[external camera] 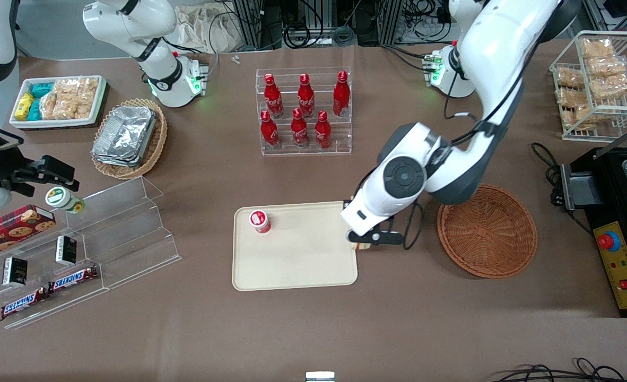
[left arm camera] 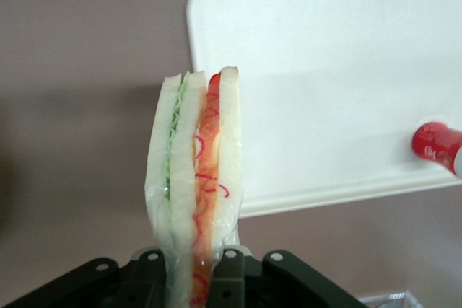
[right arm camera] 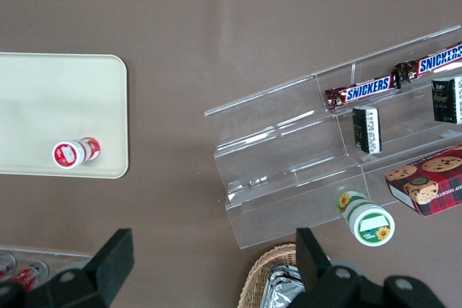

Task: Place sandwich from basket to tray
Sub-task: 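Lower the sandwich onto the white tray and open the left gripper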

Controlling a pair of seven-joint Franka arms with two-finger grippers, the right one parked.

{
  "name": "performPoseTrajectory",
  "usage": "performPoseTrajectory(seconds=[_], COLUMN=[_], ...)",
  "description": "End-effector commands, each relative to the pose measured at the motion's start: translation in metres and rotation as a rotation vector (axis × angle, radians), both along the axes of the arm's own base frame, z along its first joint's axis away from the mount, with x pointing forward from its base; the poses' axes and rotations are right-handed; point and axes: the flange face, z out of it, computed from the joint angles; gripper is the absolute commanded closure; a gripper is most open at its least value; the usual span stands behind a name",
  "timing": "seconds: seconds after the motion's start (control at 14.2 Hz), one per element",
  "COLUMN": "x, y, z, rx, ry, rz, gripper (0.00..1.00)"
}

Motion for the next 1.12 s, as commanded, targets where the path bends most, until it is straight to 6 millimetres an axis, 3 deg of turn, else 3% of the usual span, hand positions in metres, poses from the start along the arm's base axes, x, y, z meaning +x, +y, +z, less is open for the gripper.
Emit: performPoseTrajectory(seconds=[0.0, 0.14, 0.28, 0.56, 0.63, 0.77, 0.84, 1.05], x=[0.006, 0.007, 0.0, -0.002, 0.0, 0.002, 0.003, 0.007], y=[-0.026, -0.042, -0.058, -0.061, -0.059, -0.057, -0.055, -0.052], z=[-0.036, -0.065, -0.078, -0.096, -0.098, -0.102, -0.104, -0.091], rx=[0.012, 0.041, 0.063, 0.057, 0.06, 0.054, 0.056, 0.05], ry=[-0.039, -0.076, -0.089, -0.091, -0.092, -0.103, -0.098, -0.114], rz=[0.016, 0.036, 0.033, 0.038, 0.046, 0.051, 0.054, 0.06], gripper=[1.0, 1.0, 1.0, 1.0, 0.86, 0.25, 0.0, 0.0])
